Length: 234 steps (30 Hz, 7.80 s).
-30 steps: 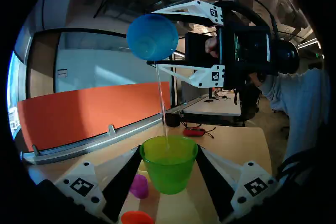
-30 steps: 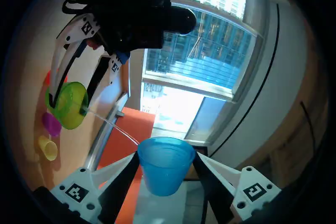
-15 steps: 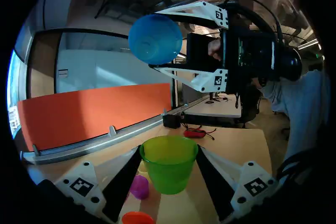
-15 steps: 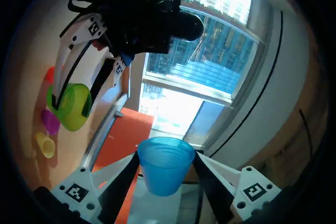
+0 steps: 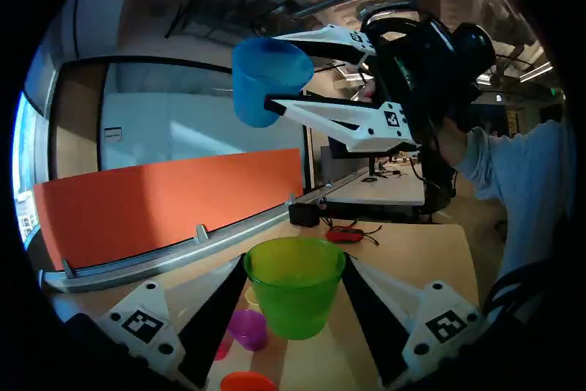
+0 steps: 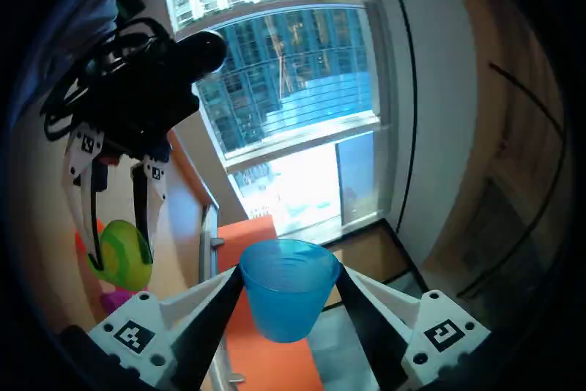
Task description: Pour water
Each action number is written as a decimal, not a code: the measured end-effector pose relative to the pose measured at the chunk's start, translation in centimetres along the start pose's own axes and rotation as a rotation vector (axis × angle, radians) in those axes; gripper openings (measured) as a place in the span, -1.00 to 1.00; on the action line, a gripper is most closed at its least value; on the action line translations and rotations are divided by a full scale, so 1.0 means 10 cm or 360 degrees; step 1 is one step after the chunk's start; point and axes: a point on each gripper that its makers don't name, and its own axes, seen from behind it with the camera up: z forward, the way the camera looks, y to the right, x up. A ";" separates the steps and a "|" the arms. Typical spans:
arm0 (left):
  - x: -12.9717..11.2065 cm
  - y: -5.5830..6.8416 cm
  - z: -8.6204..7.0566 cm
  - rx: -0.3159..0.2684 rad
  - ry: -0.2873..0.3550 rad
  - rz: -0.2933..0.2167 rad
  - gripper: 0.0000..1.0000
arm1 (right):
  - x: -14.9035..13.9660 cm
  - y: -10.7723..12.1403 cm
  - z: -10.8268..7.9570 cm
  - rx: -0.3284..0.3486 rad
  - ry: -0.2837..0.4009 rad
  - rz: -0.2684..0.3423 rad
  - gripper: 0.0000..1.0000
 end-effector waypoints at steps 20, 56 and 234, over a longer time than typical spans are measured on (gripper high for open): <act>0.04 -0.08 -0.05 0.0043 0.0005 0.0038 0.78 | 0.05 -0.27 -0.12 0.0110 -0.0022 0.1230 0.84; -0.19 0.05 -0.15 0.0072 -0.0060 0.0027 0.78 | -0.69 -0.67 -0.77 0.0052 -0.0262 0.1646 0.85; -1.53 -0.35 -0.81 0.0251 -0.0616 -0.0124 1.00 | -1.66 -3.12 -1.89 0.0453 -0.0896 0.1665 1.00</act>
